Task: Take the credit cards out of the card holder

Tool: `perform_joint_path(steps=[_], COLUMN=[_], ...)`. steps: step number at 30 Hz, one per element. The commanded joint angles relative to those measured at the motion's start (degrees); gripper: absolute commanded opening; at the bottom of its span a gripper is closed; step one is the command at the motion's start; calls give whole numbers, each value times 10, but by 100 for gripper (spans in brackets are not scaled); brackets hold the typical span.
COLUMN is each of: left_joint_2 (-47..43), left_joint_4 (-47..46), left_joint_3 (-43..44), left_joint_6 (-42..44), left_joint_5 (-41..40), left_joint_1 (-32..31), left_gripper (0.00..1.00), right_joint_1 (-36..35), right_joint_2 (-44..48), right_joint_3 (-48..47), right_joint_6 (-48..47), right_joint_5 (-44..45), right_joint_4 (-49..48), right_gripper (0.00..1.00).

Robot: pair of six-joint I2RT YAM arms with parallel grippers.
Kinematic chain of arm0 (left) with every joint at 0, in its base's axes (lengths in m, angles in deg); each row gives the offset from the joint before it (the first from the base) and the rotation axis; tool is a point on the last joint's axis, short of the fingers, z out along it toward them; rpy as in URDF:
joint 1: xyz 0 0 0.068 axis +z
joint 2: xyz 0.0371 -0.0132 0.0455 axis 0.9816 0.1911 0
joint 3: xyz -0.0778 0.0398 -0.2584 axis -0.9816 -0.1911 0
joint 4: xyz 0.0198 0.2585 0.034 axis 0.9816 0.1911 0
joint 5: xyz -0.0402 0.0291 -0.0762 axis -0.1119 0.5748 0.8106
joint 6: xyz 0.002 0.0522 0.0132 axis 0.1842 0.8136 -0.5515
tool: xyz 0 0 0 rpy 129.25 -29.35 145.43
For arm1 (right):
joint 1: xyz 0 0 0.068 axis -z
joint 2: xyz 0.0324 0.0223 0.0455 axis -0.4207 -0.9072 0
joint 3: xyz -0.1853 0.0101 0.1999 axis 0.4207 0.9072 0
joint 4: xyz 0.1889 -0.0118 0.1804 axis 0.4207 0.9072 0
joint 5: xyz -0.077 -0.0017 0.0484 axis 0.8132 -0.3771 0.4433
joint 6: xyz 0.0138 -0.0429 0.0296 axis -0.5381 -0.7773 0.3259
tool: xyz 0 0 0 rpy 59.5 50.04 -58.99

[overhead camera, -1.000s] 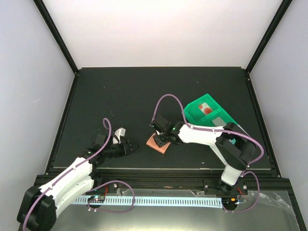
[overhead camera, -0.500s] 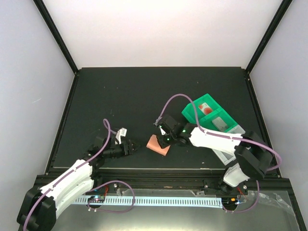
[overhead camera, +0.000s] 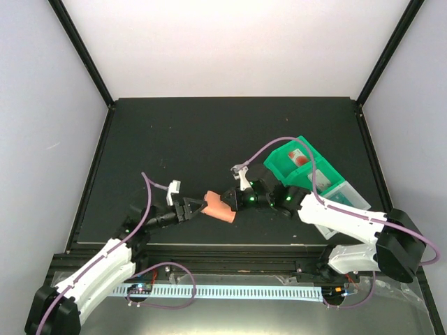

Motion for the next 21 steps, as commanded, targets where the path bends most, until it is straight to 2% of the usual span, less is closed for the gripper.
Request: perform_joint_path(steps=[1,9,11,15,16,21], left_joint_2=[-2,6,12,32,37,62], left_joint_4=[-22,-29,-40,-63,-64,-26], left_joint_3=[1,1,-1,-2,0,17], left_joint_6=[-17,-25,-27,-25,-20,22], left_joint_5=[8,7,11,26,31,48], left_joint_1=[-4,-7,-9,-12,-11,-12], left_gripper=[73,49,39,7,2,1], right_joint_1=[-2,-3,-3,-3,-3,-3], right_joint_2=[7,6,7,8,8,20], right_joint_3=[7,22,26,33,34,46], right_joint_6=[47,56,57,54,50,17], right_joint_5=[-29,-31,-32,-30,-30,-6], right_joint_4=[-60,-75,-79,-82,-79,-50], right_gripper=[1,1,1,1,1,1])
